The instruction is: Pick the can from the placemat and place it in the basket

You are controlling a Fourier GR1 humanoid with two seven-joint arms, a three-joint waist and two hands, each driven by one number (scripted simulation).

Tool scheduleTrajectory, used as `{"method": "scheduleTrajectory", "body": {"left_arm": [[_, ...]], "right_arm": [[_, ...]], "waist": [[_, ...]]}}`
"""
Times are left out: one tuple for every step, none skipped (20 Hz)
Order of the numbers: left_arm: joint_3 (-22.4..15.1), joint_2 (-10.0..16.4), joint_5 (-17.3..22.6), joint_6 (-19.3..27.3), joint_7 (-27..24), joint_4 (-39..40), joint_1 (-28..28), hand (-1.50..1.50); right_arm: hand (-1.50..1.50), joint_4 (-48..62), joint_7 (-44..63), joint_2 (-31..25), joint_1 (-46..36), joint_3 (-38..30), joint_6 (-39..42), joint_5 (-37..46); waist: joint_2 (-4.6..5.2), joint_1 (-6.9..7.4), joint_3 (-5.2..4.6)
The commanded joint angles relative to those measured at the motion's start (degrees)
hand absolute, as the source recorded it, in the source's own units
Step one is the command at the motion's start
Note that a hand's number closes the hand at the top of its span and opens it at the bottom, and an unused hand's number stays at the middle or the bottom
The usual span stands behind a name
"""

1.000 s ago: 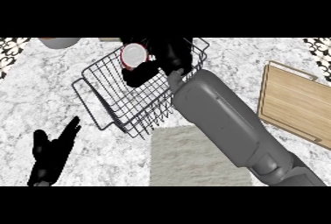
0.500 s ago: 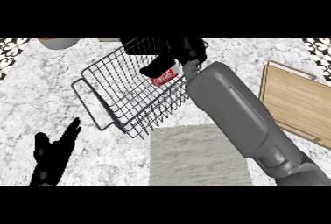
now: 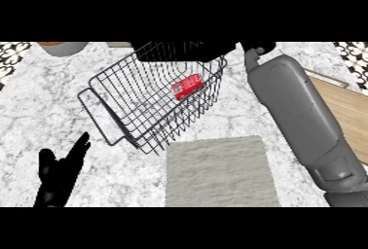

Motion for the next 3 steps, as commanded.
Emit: {"method": "scheduleTrajectory", "body": {"left_arm": [[-1.02,-1.66,-0.95,1.32,2.52,1.99,1.48,0.0],[1.71,0.83,0.33,-0.69,2.14,4.12,-0.36,0.0],[0.18,-0.73,0.44,-0.94,-0.43,2.75,4.28,0.0]], "right_arm": [[-1.5,-1.7,-0.54,-6.29,2.56,-4.75,3.87,-2.63],[-1.5,0.36,0.68,-4.93,-0.22,-4.7,2.87,-1.28],[-1.5,0.13,-1.8,-7.91,2.6,-7.05,5.17,-3.94]], "waist": [[0.29,-0.36,-0.69],[0.42,0.09,-0.73],[0.4,0.14,-0.71]]}}
